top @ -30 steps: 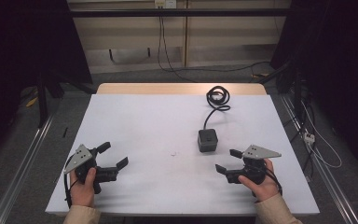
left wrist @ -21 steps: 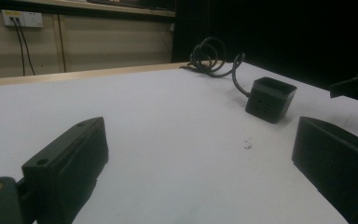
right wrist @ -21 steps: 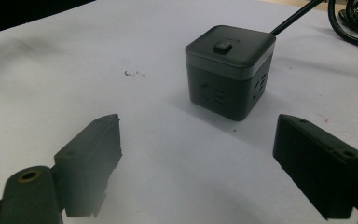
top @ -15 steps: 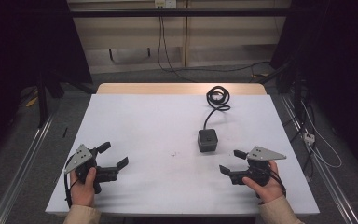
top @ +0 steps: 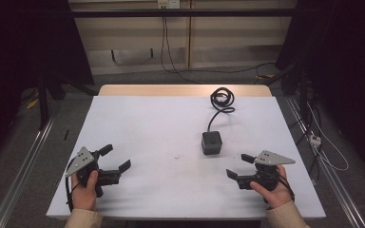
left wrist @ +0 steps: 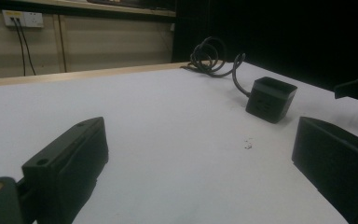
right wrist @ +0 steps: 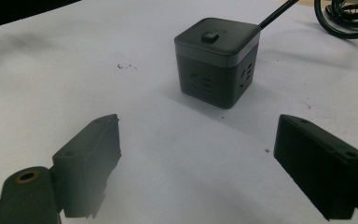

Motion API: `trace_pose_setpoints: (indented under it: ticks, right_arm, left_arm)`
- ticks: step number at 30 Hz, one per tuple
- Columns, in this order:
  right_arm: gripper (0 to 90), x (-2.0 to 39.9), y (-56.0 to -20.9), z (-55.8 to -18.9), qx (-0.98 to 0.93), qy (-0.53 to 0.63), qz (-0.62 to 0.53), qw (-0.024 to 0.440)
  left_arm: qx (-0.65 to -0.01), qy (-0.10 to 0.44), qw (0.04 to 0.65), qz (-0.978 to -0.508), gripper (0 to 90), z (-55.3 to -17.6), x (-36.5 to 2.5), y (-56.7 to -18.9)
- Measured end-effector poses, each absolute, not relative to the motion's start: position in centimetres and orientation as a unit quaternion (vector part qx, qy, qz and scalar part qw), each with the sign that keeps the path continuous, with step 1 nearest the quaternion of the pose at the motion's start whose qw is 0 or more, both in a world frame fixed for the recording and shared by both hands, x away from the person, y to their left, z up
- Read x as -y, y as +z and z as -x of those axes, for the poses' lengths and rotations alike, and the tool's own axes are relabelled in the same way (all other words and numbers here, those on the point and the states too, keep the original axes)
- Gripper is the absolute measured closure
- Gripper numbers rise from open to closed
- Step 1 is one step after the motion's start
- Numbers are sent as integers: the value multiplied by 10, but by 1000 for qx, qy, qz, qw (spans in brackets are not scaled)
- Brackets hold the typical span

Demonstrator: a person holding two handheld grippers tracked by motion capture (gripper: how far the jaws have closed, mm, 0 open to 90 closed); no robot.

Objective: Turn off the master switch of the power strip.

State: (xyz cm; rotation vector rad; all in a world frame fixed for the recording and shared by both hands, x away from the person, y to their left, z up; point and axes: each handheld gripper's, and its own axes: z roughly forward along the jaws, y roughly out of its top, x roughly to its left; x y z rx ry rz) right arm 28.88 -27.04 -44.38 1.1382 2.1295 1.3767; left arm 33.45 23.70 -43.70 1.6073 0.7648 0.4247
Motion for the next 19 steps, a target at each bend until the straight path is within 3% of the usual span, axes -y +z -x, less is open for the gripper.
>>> trace_pose_setpoints:
  ticks: [19]
  right_arm:
    - [97, 275, -448, -288, -757, 475, -409, 185]
  left_arm:
    - [-333, 184, 604, -700, 34, -336, -236, -438]
